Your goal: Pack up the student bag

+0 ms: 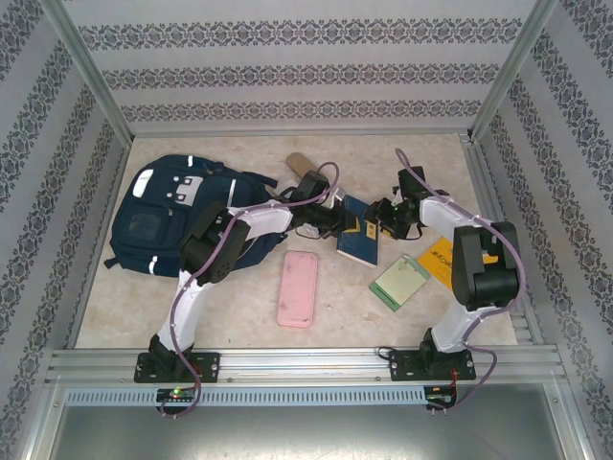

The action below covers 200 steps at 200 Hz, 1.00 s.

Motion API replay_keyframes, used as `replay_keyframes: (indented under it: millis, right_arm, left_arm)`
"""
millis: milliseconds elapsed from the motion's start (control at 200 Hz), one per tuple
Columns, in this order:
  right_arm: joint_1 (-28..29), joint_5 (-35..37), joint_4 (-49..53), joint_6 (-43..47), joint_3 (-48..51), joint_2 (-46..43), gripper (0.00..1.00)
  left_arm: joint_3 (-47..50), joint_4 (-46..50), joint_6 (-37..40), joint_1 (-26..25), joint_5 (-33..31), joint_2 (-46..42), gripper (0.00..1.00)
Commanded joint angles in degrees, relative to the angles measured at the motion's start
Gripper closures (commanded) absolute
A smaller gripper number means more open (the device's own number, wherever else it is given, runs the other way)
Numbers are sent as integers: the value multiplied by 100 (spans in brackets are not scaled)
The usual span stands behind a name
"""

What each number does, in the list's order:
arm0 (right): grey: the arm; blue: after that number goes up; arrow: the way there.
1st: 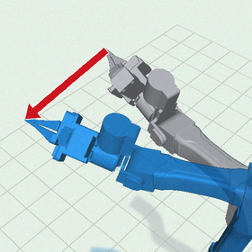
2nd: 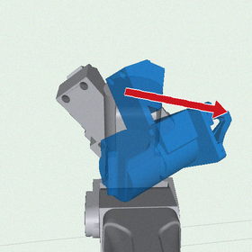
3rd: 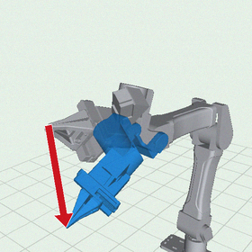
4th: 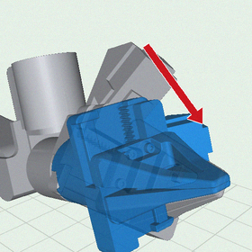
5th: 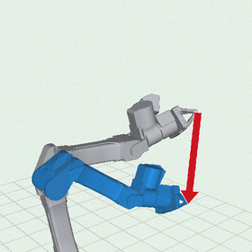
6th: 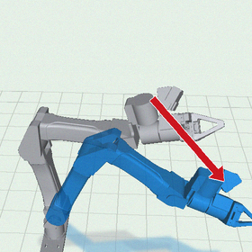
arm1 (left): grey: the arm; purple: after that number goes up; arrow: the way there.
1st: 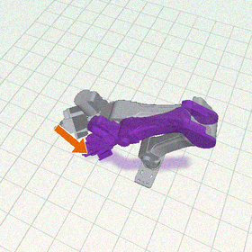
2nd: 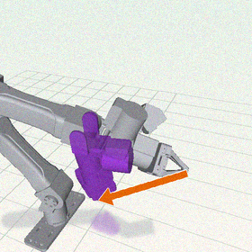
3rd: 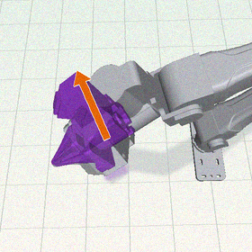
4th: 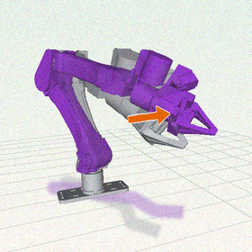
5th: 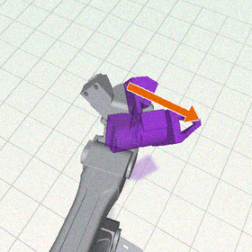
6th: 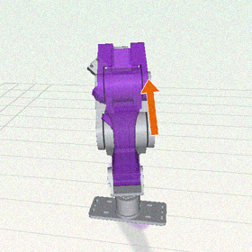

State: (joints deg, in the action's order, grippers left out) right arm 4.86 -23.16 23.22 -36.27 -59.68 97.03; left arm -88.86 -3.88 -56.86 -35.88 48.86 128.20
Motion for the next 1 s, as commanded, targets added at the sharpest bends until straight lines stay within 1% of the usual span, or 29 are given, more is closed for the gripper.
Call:
replay_keyframes:
  millis: [0,80,280,350,425,485,550,605,664,689,729,784,824,869,959,994]
  right_arm:
    - [-114,-690,-318,-154,196,-500,39]
    - [-207,-1174,-647,-289,339,-715,36]
    - [-507,-2540,-1980,-1071,694,-925,35]
    - [-537,-2822,-2294,-1272,726,-941,32]
    - [-546,-3075,-2658,-1509,793,-933,30]
    - [-548,-3285,-3115,-1846,897,-915,31]
    - [-548,-3502,-3689,-2272,1012,-860,35]
    - [-548,-3683,-4237,-2650,1113,-791,37]
    - [-547,-3860,-4834,-3059,1200,-678,44]
    - [-548,-3901,-4994,-3180,1222,-637,49]
    - [-548,-3916,-5133,-3299,1237,-586,55]
    - [-557,-3911,-5215,-3367,1242,-565,59]
    - [-556,-3898,-5219,-3385,1246,-570,65]
    - [-564,-3905,-5240,-3411,1239,-580,74]
    - [-565,-3889,-5246,-3413,1215,-606,99]
    - [-570,-3881,-5245,-3405,1199,-623,100]
  left_arm:
    - [19,-458,50,124,264,-660,100]
    - [24,-593,-5,210,412,-832,100]
    - [127,-1010,-296,448,668,-1114,100]
    - [240,-1315,-496,537,710,-1184,100]
    - [277,-1463,-610,592,740,-1235,100]
    - [280,-1549,-664,615,763,-1251,100]
    - [252,-1578,-709,626,755,-1253,100]
    - [253,-1703,-807,635,764,-1232,100]
    - [259,-1900,-951,639,799,-1202,100]
    - [254,-1952,-987,641,815,-1188,100]
    - [252,-1955,-1002,643,822,-1181,100]
    - [255,-1896,-976,662,820,-1175,100]
    - [255,-1871,-957,678,822,-1175,100]
    - [263,-1767,-887,704,810,-1176,100]
    - [217,-1399,-628,727,777,-1207,100]
    - [187,-1250,-527,728,761,-1219,96]
